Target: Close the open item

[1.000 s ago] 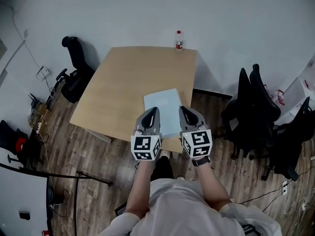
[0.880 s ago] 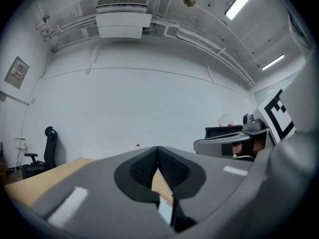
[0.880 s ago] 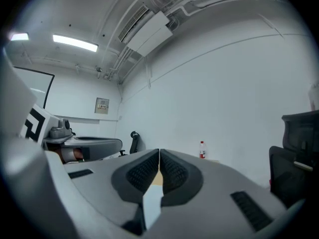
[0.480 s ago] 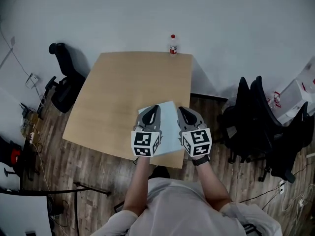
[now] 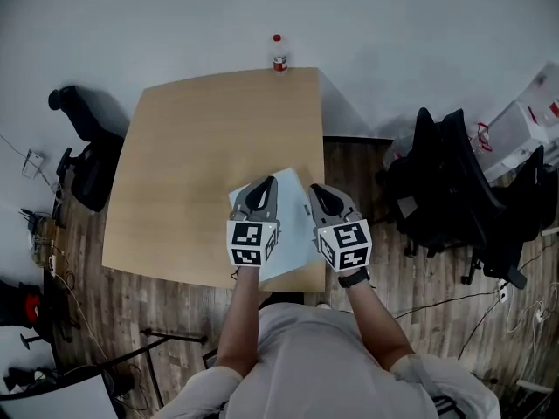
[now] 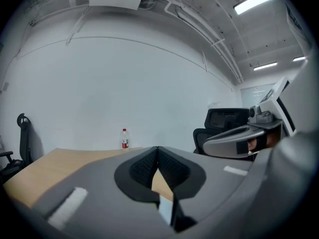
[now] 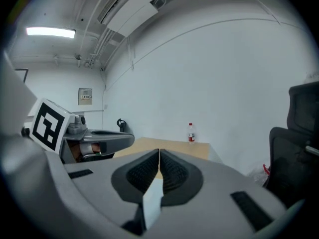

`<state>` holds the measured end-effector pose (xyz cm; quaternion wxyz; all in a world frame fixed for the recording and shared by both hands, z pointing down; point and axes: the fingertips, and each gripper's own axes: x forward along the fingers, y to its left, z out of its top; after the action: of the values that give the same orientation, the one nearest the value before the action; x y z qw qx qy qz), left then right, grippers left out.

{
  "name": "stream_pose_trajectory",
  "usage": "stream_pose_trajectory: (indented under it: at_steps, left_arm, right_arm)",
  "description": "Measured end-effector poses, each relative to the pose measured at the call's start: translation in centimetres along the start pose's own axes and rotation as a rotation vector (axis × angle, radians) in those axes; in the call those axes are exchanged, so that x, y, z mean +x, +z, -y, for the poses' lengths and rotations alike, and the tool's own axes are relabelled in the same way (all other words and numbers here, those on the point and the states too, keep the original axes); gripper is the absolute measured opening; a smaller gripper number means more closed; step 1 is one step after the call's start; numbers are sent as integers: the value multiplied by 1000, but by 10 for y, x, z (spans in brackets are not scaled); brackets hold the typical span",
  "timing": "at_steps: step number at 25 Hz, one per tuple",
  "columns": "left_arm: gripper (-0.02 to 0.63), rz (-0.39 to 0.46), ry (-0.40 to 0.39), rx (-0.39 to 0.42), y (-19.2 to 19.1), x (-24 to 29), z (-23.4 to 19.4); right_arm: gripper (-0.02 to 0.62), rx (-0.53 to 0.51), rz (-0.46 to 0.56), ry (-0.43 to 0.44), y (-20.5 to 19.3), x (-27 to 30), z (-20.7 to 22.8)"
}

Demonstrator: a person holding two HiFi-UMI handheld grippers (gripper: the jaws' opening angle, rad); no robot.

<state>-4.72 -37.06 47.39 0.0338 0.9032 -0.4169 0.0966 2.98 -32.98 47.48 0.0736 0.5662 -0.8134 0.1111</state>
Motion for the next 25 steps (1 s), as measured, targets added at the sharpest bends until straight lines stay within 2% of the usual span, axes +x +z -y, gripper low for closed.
stream_pose_trajectory:
  at_steps: [6,12,16,25]
  left_arm:
    - [9,-88,-54,-16,-33,26,-4]
    - [9,-161,-89,51,-62,41,1]
    - [9,-195,-100,71,-81,51,-2]
    - [9,-287,-164,7,-121,74,3]
  right_arm:
    - [17,39,-98,-16,-43,15,4]
    - [17,87,-186,-33,-85,22,9]
    - [17,174,-205,-46,-103,27,15]
    - [17,291,-285,-64,-142,31,26]
